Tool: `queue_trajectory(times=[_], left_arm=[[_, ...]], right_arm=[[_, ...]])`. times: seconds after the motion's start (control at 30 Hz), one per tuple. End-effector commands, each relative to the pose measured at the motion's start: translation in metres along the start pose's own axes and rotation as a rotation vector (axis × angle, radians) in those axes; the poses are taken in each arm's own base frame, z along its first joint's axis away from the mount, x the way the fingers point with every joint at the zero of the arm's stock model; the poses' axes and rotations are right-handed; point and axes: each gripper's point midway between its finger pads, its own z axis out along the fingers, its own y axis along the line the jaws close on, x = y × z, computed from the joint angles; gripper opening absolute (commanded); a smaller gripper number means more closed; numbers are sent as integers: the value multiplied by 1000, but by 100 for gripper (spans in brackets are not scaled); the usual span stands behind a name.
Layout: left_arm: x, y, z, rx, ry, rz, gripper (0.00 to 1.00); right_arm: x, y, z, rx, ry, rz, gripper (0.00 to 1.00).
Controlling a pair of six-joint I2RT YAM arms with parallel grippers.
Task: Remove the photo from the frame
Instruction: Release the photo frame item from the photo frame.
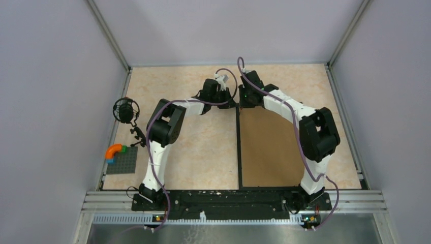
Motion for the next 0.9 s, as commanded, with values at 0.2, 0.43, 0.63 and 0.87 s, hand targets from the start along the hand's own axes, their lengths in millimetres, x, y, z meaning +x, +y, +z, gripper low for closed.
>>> queue_trajectory(times=[0.2,0.43,0.63,0.87], left_arm=[[117,30,13,-138,282,-91,15],[113,37,7,-151,282,-79,15],[90,35,3,-120,249,-31,22],[42,34,-7,-92,167,43,39]], right_arm=[[79,107,-2,-273,229,-78,0],[21,97,-21,-291,86,-122,0],[-29,65,-45,-380,-23,-83,0],[-63,30,-92,-551,-91,-9,0]])
